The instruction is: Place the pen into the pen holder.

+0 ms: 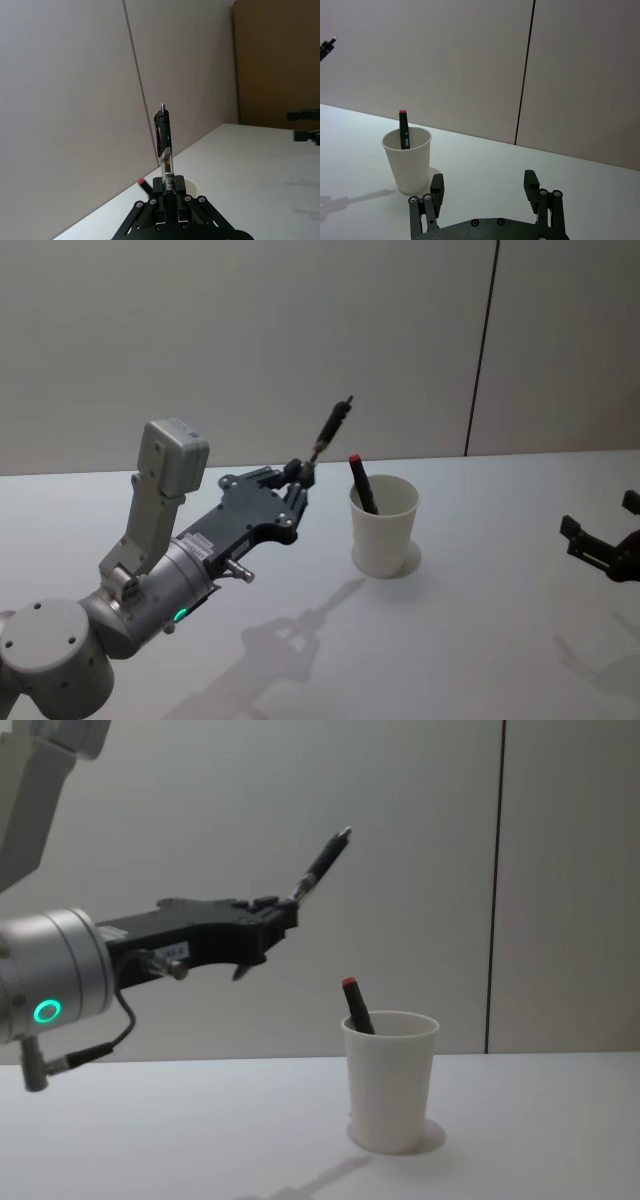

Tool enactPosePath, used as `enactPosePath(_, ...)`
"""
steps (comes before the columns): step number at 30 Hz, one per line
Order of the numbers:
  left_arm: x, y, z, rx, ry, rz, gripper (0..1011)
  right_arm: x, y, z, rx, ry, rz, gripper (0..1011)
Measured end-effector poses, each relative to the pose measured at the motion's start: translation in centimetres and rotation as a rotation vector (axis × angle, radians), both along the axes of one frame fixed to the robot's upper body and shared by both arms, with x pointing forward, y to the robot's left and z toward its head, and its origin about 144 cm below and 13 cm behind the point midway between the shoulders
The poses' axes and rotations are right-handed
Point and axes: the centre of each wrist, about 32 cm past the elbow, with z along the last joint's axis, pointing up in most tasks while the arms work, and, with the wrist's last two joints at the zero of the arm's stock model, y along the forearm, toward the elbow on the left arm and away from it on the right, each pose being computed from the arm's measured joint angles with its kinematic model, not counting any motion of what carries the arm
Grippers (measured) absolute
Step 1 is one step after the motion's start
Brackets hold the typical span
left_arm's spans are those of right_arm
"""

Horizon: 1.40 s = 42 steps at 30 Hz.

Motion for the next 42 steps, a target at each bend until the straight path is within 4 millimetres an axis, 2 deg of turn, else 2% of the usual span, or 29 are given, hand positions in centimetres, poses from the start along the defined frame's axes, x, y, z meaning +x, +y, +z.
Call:
enactPosePath(22,1.6,-1.8,-0.7,-0.074,0.010,-0.266,140,0.0,0.0,0.0,0.000,0.000,0.000,1002)
enactPosePath(42,2.6,-4.1,-1.1,-0.046,0.038,-0.446,140,0.0,0.0,0.0,0.000,0.000,0.000,1001)
